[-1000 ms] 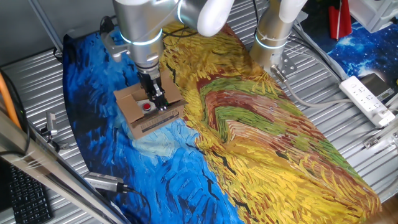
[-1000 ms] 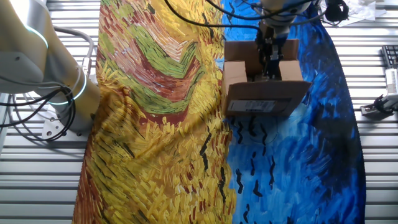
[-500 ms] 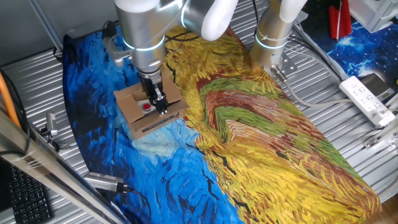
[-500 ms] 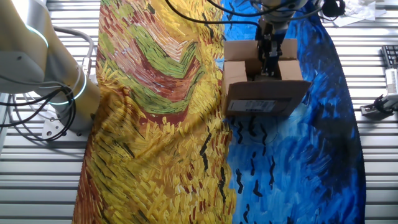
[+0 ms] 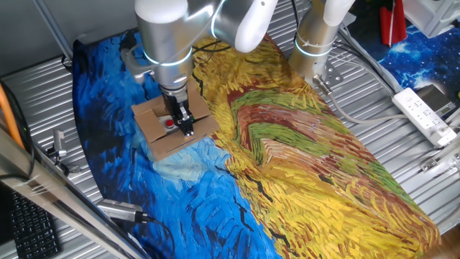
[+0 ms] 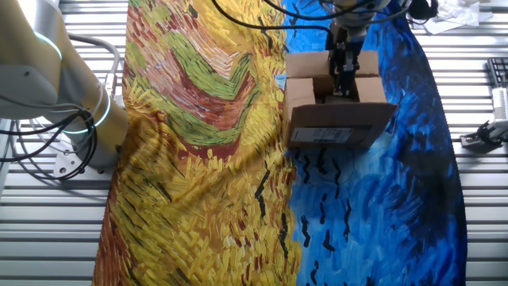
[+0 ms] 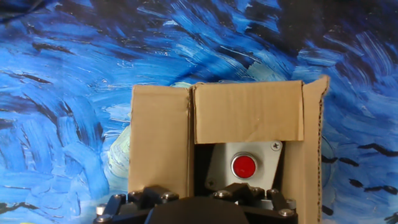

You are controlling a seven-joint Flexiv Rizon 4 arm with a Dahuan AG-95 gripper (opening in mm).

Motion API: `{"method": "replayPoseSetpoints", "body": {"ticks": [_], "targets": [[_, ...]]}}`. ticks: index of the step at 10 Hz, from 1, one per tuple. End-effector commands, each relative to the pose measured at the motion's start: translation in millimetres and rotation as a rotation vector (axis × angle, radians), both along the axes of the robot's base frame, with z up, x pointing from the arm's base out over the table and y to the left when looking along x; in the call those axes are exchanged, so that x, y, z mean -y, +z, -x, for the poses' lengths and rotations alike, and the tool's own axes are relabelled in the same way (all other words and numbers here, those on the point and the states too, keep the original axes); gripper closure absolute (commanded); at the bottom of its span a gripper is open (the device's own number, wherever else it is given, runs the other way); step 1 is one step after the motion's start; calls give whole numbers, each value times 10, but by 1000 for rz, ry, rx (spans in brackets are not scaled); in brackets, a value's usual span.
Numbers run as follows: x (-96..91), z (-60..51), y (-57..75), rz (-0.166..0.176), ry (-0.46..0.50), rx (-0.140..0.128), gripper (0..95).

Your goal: Open a box

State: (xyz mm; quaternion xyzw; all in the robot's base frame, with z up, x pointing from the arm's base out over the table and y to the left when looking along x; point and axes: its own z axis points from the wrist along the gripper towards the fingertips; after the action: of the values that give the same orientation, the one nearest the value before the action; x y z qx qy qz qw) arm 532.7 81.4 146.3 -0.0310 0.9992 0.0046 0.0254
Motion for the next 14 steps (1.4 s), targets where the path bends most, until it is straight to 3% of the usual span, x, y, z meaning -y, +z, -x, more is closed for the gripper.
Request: {"method": "replayPoseSetpoints", "body": {"ticks": [1,10,14], "targets": [[6,-5,-35,4,1,2,190],[53,-75,-310,23,14,5,190],[48,-74,-329,26,12,5,190]]}}
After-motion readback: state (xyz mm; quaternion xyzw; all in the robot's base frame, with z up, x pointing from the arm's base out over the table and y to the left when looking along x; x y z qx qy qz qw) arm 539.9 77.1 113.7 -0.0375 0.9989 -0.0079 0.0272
